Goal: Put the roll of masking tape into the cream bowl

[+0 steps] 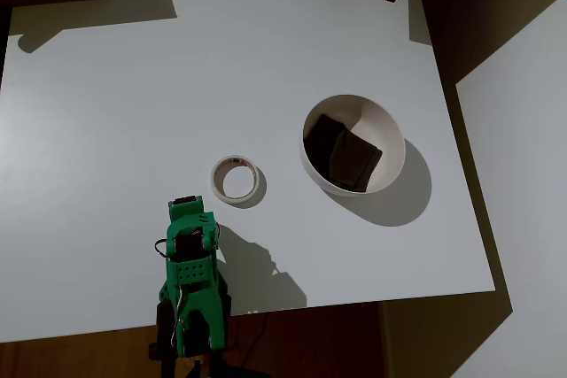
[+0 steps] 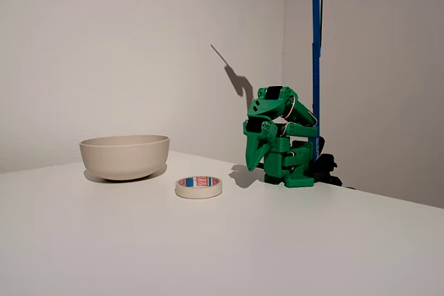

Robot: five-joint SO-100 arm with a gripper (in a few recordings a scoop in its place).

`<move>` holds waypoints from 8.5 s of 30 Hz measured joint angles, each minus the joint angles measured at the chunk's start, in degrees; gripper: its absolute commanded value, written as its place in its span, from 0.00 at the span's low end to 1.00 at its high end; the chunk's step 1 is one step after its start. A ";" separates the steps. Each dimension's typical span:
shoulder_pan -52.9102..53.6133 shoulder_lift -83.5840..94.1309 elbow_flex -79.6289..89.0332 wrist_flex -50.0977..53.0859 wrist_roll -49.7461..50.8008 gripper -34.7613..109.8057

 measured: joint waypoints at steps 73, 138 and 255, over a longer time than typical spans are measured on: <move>20.83 -68.73 -35.07 -12.57 3.43 0.18; 18.90 -92.37 -44.74 -5.54 17.05 0.32; 61.52 -142.65 -130.08 -7.21 2.20 0.43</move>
